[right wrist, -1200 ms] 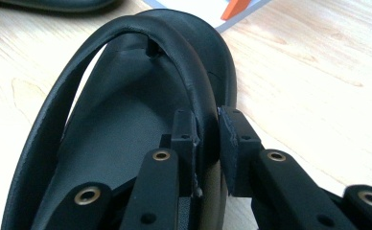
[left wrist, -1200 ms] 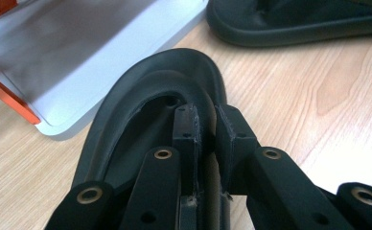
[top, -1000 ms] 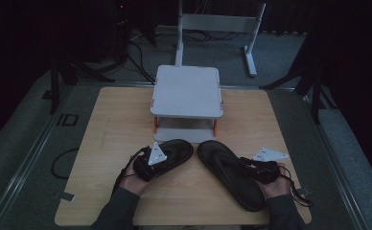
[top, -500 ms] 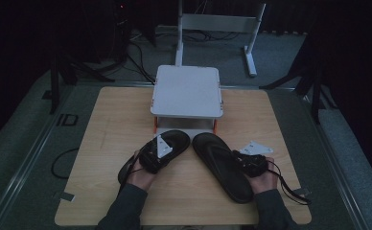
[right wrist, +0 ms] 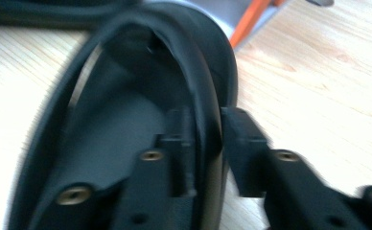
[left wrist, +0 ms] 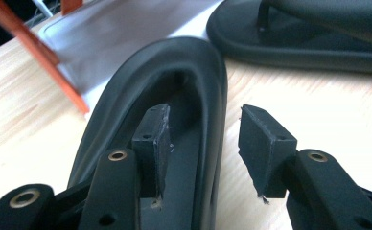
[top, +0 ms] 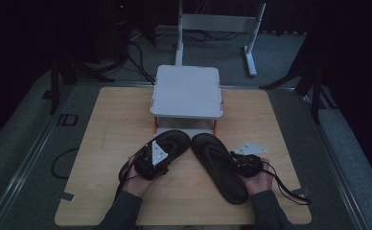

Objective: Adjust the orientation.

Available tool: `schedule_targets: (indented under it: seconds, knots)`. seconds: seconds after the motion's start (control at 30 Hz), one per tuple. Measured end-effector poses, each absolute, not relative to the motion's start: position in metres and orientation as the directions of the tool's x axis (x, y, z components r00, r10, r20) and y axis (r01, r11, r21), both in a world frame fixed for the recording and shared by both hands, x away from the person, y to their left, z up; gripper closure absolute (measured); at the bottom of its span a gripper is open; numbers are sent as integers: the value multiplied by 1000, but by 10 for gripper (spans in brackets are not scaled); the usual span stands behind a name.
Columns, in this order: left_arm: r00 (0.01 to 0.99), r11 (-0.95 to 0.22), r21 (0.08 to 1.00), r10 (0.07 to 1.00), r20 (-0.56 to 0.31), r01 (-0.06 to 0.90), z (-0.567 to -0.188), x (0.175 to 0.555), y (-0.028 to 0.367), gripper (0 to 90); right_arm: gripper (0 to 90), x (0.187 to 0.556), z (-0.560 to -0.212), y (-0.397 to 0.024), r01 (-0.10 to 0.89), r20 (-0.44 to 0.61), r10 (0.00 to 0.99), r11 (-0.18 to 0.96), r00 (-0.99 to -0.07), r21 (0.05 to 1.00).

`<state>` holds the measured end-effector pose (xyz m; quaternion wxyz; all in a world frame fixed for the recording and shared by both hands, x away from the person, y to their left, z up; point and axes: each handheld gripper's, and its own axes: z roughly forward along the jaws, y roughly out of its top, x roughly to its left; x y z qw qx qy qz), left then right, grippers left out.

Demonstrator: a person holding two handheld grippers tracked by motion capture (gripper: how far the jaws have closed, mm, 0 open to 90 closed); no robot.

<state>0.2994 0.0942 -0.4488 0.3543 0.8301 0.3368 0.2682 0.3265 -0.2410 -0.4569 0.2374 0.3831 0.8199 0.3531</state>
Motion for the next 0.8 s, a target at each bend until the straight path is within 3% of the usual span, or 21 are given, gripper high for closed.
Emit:
schedule_targets:
  seconds: [0.23, 0.43, 0.8]
  knots:
    - [596, -465, 795, 785, 168, 389, -450, 281, 121, 518, 611, 314, -440, -264, 422, -125, 804, 430, -581, 798]
    - [570, -408, 802, 815, 104, 437, -459, 266, 151, 501, 600, 310, -461, -285, 483, -128, 810, 459, -572, 746]
    - [617, -443, 774, 782, 87, 452, -475, 267, 142, 539, 612, 295, -474, -285, 488, -129, 777, 505, -616, 712]
